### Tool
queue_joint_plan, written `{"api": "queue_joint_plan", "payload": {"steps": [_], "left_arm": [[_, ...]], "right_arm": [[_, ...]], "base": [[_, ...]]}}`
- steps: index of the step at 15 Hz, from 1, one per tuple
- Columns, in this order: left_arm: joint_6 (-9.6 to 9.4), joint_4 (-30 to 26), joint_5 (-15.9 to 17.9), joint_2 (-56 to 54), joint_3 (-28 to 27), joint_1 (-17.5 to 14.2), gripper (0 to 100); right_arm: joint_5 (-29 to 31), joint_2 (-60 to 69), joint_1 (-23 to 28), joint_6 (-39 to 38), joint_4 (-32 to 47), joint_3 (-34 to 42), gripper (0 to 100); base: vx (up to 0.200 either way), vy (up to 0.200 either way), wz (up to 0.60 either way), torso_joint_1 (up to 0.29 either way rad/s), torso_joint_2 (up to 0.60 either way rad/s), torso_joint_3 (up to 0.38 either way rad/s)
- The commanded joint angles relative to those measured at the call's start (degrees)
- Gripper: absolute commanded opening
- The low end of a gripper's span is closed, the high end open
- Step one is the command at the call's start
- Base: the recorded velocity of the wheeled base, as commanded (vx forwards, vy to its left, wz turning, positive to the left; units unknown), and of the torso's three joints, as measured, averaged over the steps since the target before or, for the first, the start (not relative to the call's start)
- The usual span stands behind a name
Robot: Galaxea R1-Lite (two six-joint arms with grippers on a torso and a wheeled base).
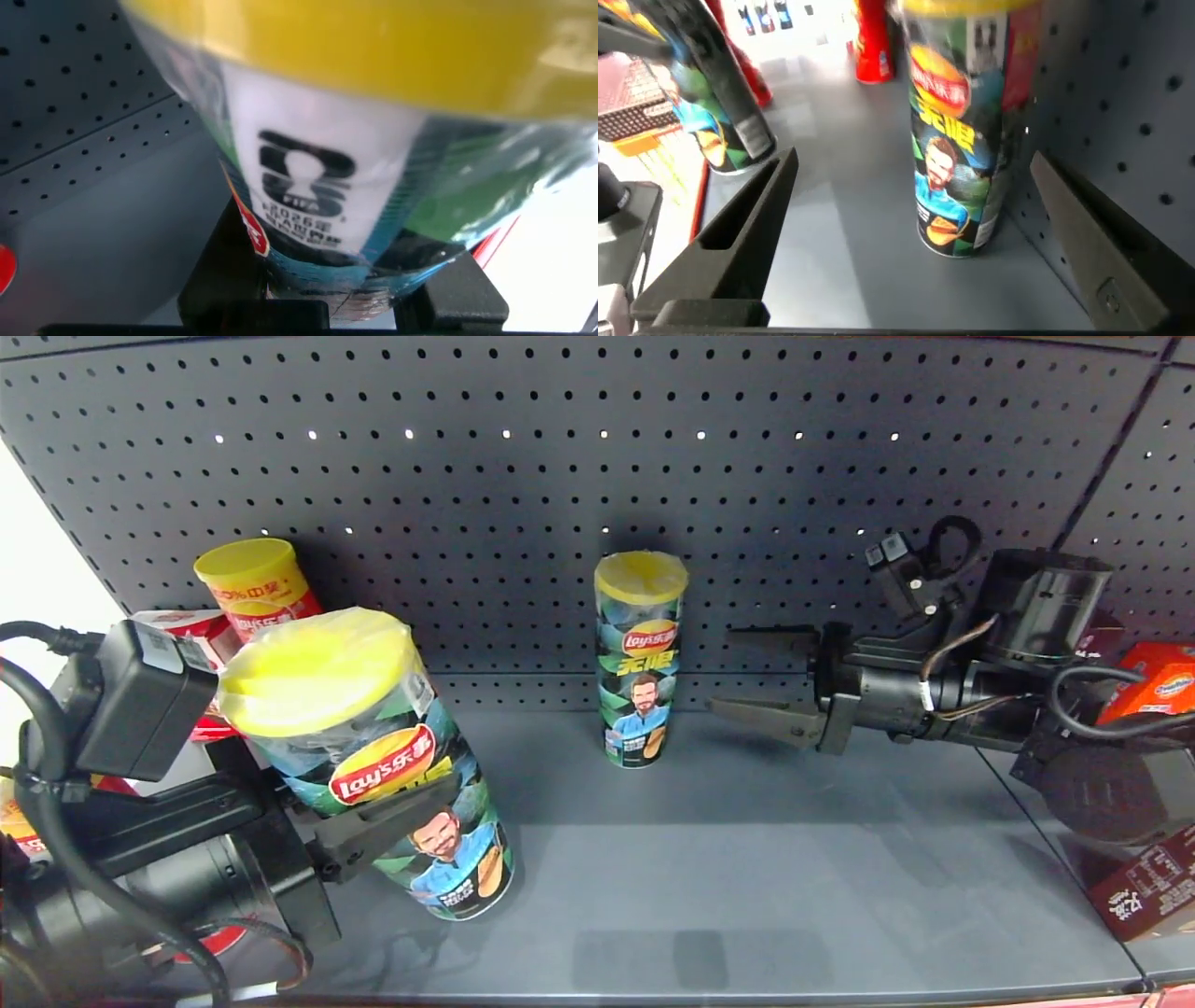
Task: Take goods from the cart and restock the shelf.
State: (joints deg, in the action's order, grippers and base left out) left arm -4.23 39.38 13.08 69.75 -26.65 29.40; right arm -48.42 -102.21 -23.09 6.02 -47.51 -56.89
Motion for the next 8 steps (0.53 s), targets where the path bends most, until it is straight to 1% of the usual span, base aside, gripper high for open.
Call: {"api": "queue_joint_plan", "payload": {"steps": [1,4,6,8], "left_arm": [[0.01,0.0,0.0,0.1,0.1,-0.2,0],[0.01,0.0,-0.1,1.1,-0.3,-0.3,0],[0.10,0.0,-0.2,1.4,-0.3,-0.3,0],[0.10,0.0,-0.2,1.4,-0.2,-0.3,0]], "right_arm": [[-0.1,-4.0,-0.4,0.0,0.0,-2.3,100],[-0.8,-8.3,-0.6,2.1,-0.3,-5.2,100],[-2.6,-9.0,-0.6,2.2,-0.4,-5.7,100],[-2.8,-10.6,-0.8,2.2,-1.1,-6.7,100]], "base": [[0.000,0.000,0.00,0.000,0.00,0.000],[0.000,0.000,0.00,0.000,0.00,0.000],[0.000,0.000,0.00,0.000,0.00,0.000],[0.000,0.000,0.00,0.000,0.00,0.000]]}}
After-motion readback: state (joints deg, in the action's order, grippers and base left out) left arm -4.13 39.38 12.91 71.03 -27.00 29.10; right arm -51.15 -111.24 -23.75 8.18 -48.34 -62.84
